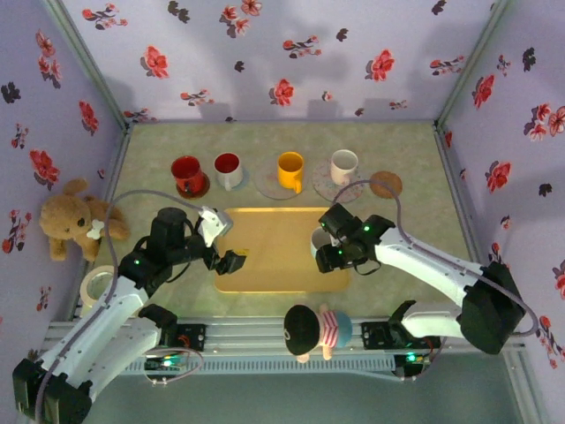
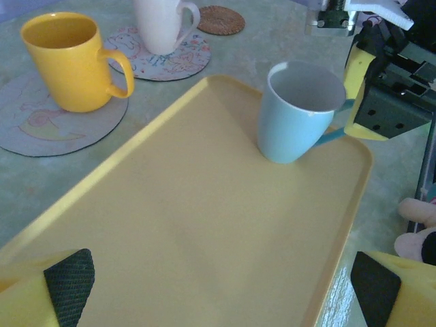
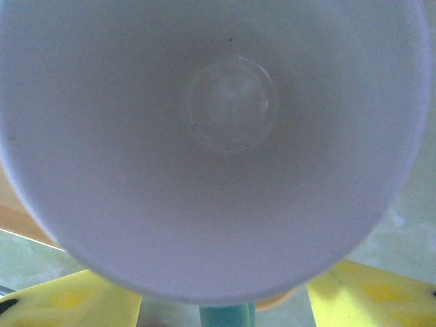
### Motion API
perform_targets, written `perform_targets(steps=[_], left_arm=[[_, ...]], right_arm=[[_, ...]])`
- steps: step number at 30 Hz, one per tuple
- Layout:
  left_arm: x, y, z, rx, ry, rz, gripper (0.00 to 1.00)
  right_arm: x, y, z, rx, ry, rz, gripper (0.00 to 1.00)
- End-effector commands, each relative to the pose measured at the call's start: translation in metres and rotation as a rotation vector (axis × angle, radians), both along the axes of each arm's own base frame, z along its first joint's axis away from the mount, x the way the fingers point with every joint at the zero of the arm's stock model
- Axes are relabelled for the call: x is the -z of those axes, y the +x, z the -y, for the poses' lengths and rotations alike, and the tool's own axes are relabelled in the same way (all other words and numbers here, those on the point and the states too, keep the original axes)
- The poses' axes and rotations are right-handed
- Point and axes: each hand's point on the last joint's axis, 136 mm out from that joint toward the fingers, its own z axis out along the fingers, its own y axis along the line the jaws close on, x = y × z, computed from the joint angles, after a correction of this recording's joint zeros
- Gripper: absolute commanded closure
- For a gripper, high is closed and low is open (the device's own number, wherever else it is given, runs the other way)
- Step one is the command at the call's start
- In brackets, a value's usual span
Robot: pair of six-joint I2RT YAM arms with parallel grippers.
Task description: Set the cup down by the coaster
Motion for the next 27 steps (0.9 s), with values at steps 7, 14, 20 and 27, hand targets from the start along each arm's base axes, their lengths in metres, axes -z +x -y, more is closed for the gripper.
perform_targets(steps=[7, 14, 20, 27], left_arm=[[0.007, -0.001, 0.001, -0.009, -0.014, -0.004, 0.0], [0.009, 0.0, 0.002, -0.014, -0.021, -0.007, 0.0], [0.008, 0.001, 0.002, -0.016, -0.024, -0.003, 0.0], [0.0, 0.003, 0.002, -0.02, -0.032, 0.013, 0.0]], right_arm=[[0.013, 0.007, -0.006, 0.007, -0.007, 0.011, 0.47], [0.018, 0.006, -0.004, 0.005, -0.023, 0.0, 0.6], [0.013, 0.008, -0.004, 0.007, -0.022, 0.019, 0.74], [0.0, 0.014, -0.003, 0.006, -0.01, 0.067, 0.87]])
